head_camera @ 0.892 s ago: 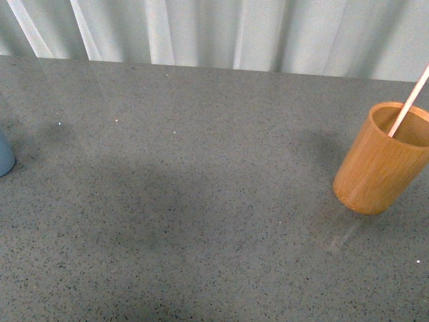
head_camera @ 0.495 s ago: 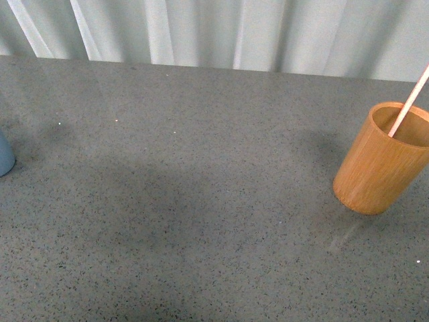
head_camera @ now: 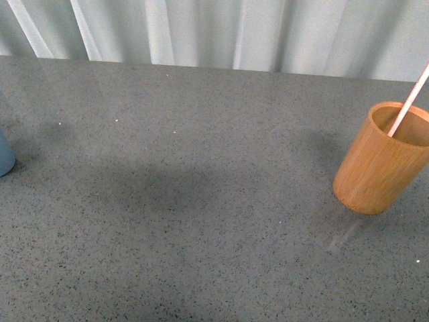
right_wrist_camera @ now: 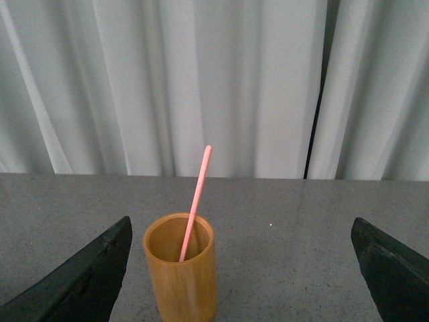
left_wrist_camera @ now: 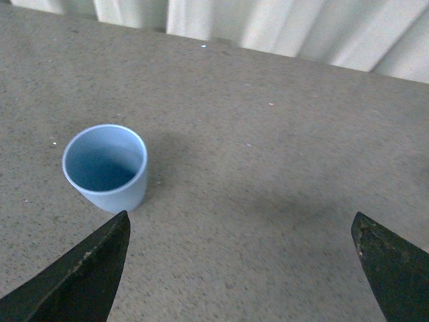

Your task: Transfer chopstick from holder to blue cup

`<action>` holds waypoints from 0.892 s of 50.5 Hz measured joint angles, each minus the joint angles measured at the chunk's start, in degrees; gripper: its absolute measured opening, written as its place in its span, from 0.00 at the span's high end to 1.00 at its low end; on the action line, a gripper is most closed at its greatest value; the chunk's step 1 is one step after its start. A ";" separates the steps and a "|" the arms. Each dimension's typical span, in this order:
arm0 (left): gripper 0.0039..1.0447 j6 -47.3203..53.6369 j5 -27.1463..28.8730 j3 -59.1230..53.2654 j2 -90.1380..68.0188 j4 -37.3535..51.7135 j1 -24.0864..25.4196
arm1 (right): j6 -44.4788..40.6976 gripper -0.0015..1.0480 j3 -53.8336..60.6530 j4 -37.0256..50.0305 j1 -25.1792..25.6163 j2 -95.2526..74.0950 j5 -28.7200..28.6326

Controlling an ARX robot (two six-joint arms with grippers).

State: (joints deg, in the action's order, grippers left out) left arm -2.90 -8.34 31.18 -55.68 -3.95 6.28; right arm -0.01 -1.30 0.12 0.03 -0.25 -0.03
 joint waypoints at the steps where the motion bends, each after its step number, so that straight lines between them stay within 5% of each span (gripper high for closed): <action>1: 0.06 0.04 0.28 0.74 -1.44 0.31 0.22 | 0.00 0.10 0.00 0.00 0.00 0.00 0.00; 17: 0.06 -0.02 10.03 15.06 -31.82 2.86 10.27 | -0.02 0.10 0.00 0.00 0.00 0.00 0.00; 45: 0.06 -1.73 12.76 23.87 -45.81 1.51 11.21 | 0.00 0.10 0.00 0.00 0.00 0.00 0.00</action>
State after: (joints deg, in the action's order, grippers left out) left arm -4.62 4.43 55.05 -101.49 -2.44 17.50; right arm -0.01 -1.30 0.12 0.03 -0.25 -0.03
